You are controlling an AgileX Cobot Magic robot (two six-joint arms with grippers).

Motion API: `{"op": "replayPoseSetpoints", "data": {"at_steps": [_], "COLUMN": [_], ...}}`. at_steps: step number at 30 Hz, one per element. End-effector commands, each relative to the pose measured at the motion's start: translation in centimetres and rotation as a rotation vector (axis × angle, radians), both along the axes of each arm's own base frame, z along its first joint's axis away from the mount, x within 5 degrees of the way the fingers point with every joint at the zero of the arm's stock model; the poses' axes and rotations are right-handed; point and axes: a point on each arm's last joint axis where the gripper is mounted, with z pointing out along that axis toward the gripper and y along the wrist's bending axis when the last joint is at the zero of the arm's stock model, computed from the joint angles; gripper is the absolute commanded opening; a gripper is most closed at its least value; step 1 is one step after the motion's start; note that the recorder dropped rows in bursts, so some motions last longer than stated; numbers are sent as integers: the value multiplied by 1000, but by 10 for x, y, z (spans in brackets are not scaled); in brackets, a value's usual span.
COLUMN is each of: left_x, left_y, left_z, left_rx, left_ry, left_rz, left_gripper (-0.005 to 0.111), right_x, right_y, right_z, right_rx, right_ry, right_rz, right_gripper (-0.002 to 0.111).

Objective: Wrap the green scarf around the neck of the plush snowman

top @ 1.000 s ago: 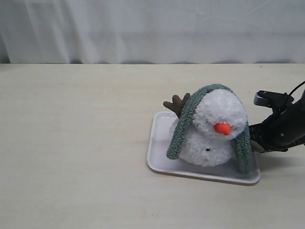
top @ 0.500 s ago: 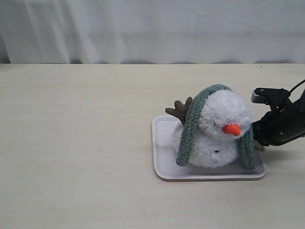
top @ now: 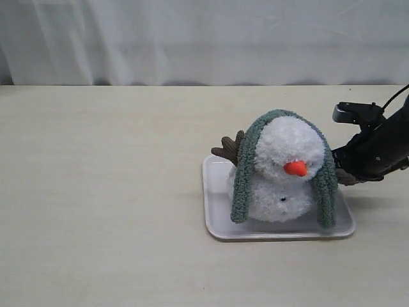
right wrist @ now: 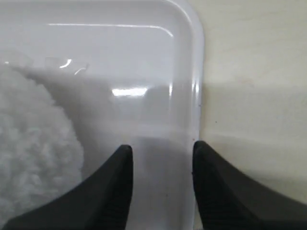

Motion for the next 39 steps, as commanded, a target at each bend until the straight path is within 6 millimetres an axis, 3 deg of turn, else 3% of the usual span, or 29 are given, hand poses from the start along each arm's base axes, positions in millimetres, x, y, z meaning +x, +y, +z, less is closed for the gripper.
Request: {"op": "replayPoseSetpoints", "data": {"at_steps": [1, 8, 14, 17, 24, 30, 35, 39], "left_x": [0, 0, 0, 0, 0, 0, 0, 0], "left_y": [0, 0, 0, 0, 0, 0, 0, 0], "left_z": [1, 1, 0, 0, 0, 0, 0, 0], "left_rx": [-7, -7, -4, -4, -4, -4, -4, -4], "left_ry": [-20, -20, -11, -11, -11, -11, -11, -11], "left_rz": [-4, -4, -4, -4, -4, -4, -4, -4], "left_gripper": [0, 0, 0, 0, 0, 0, 0, 0], "right_x": [-7, -32, -62, -79, -127, -162, -174, -168], "right_y": [-5, -18, -15, -7, 28, 50, 74, 98], "right_z": [32, 86, 143, 175, 243, 255, 242, 218], "right_rx": [-52, -200, -177, -118, 211, 287, 250, 193], "right_ry": [18, -11, -153, -237, -461, -439, -395, -361], "right_rz": [-12, -79, -82, -43, 117, 266, 318, 340], "right_gripper": [41, 41, 41, 41, 41, 41, 41, 45]}}
